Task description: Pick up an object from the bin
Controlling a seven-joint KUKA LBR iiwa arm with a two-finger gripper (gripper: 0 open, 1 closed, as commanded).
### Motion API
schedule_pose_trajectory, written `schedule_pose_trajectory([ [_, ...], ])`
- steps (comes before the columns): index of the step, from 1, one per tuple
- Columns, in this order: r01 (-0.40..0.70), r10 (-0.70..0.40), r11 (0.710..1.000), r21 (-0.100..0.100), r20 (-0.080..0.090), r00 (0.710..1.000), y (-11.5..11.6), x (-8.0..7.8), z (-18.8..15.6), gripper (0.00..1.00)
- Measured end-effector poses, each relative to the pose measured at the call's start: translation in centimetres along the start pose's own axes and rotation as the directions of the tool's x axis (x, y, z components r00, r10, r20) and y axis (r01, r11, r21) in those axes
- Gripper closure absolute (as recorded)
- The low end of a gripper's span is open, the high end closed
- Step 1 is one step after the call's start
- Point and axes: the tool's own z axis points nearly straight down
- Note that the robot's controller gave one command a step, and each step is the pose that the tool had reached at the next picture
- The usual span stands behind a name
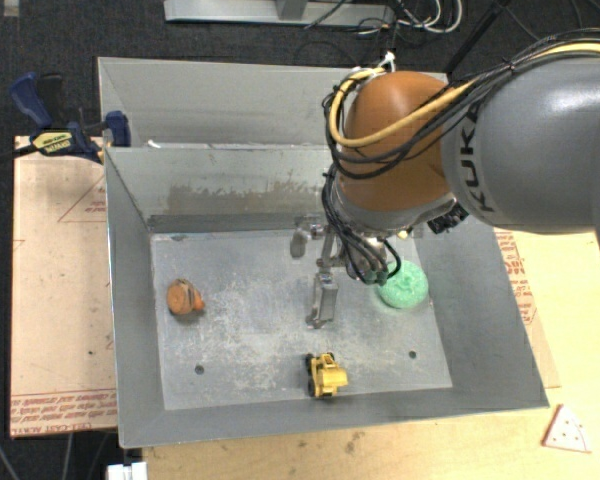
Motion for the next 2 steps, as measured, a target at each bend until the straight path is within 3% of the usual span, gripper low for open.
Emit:
schedule_pose_trajectory([
  [1,-0.002,0.002,1.0,-0.001,0.008,1.0,0.0,-0.2,-0.4,0.0],
  [2,0.075,-0.075,0.997,0.0,0.013,0.997,-2.0,0.5,3.2,0.0],
])
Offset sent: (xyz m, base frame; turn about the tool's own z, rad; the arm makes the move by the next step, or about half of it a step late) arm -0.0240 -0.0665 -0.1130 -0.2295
